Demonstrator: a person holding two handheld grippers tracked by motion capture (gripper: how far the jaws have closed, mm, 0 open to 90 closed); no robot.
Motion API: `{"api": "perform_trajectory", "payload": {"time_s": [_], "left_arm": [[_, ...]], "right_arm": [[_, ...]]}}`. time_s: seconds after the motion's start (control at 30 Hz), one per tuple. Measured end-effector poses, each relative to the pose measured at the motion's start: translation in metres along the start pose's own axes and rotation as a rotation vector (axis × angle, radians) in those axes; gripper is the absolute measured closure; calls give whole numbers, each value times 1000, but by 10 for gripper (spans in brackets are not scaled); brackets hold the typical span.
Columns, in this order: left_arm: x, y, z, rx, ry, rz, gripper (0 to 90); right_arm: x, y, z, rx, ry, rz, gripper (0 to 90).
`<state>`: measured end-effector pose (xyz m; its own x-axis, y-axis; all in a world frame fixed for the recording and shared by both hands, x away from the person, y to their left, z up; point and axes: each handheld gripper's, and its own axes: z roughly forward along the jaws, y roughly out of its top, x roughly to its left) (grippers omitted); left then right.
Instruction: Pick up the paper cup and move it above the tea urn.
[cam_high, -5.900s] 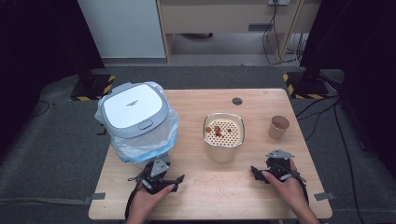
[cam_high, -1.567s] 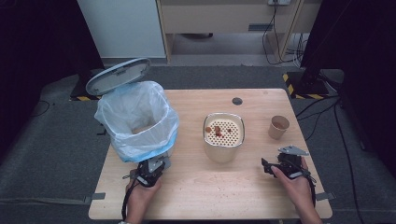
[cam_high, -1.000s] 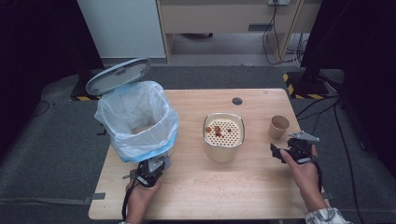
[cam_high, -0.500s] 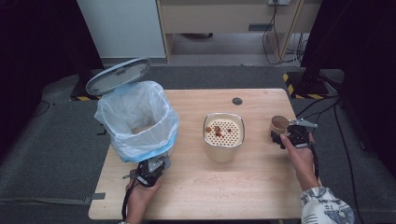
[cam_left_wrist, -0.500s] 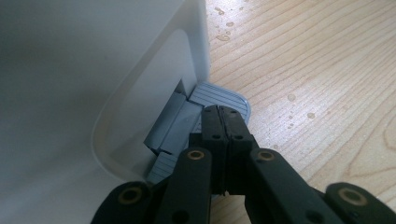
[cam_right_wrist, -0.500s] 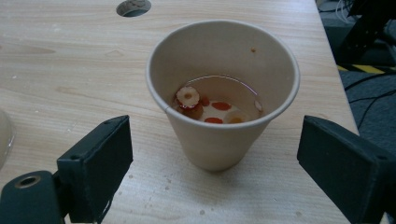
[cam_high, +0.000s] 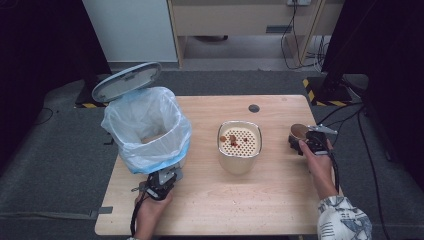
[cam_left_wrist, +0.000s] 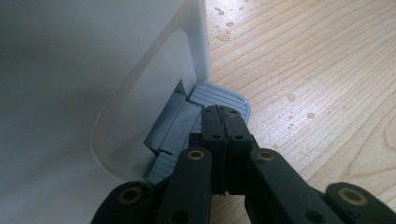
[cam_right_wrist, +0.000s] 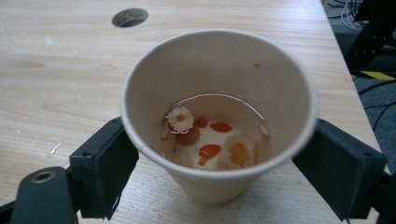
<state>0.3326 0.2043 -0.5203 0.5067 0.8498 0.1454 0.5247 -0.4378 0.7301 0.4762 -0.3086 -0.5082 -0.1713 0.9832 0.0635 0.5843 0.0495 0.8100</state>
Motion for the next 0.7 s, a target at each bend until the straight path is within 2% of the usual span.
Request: {"api": "perform_trajectory", "payload": {"time_s": [0.07, 0.2, 0.3, 0.33, 0.5, 0.7], "left_arm": [[0, 0, 0, -1, 0, -1, 886], [0, 0, 0, -1, 1, -1, 886], [0, 0, 0, -1, 2, -1, 885], [0, 0, 0, -2, 3, -1, 885], [-1, 0, 0, -1, 4, 1, 886], [0, 0, 0, -2, 2, -1, 886]], "right_arm": [[2, 0, 3, 3, -1, -18, 158], [2, 0, 9, -18, 1, -7, 181], [3, -1, 13, -30, 5, -11, 219], [2, -2, 15, -51, -2, -19, 252], [0, -3, 17, -70, 3, -34, 274], [2, -2, 13, -64, 40, -69, 308]]}}
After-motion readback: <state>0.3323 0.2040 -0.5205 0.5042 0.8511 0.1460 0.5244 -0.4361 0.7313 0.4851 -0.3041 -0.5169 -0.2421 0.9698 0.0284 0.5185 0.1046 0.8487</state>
